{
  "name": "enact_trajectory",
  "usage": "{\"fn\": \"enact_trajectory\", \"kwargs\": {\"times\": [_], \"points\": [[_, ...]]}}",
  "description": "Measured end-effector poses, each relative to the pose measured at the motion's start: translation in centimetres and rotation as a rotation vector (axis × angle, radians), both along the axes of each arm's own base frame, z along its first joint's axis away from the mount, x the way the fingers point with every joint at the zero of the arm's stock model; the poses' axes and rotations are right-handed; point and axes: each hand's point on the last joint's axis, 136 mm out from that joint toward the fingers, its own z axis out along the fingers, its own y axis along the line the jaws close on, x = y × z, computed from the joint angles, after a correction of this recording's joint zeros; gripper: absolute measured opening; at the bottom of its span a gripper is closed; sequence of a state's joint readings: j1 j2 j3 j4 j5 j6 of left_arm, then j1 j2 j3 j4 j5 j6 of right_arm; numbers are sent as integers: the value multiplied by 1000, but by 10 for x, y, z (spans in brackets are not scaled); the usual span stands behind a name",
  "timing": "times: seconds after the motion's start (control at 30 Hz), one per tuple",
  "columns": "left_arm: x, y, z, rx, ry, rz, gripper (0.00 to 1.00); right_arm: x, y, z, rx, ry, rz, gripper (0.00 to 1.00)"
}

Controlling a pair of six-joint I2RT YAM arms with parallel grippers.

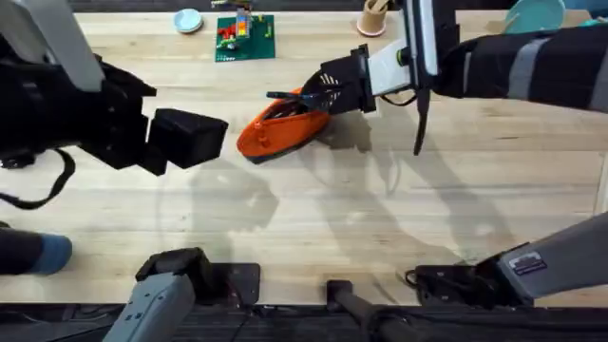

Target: Unzip the bag, pick up the pens from the table one at a time and place them inside, then zip the bag closed.

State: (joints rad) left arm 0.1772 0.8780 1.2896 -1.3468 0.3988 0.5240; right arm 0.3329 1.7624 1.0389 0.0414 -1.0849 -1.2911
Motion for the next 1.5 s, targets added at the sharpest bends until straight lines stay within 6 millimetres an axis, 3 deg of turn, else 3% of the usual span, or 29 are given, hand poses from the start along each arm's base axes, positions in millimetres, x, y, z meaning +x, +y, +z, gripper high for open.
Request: {"fn": "enact_trajectory", "kwargs": {"times": [0.5,0.87,1.43,1.5], "points": [[0,0,0,0,0,0,995,14,4,-46,-136,23,-82,32],[0,0,0,0,0,0,993,4,17,-52,-168,-64,-23,32],[0,0,0,0,0,0,995,-1,11,-68,-266,-157,21,32],[0,0,0,0,0,0,995,-1,11,-69,-269,-157,20,89]]}}
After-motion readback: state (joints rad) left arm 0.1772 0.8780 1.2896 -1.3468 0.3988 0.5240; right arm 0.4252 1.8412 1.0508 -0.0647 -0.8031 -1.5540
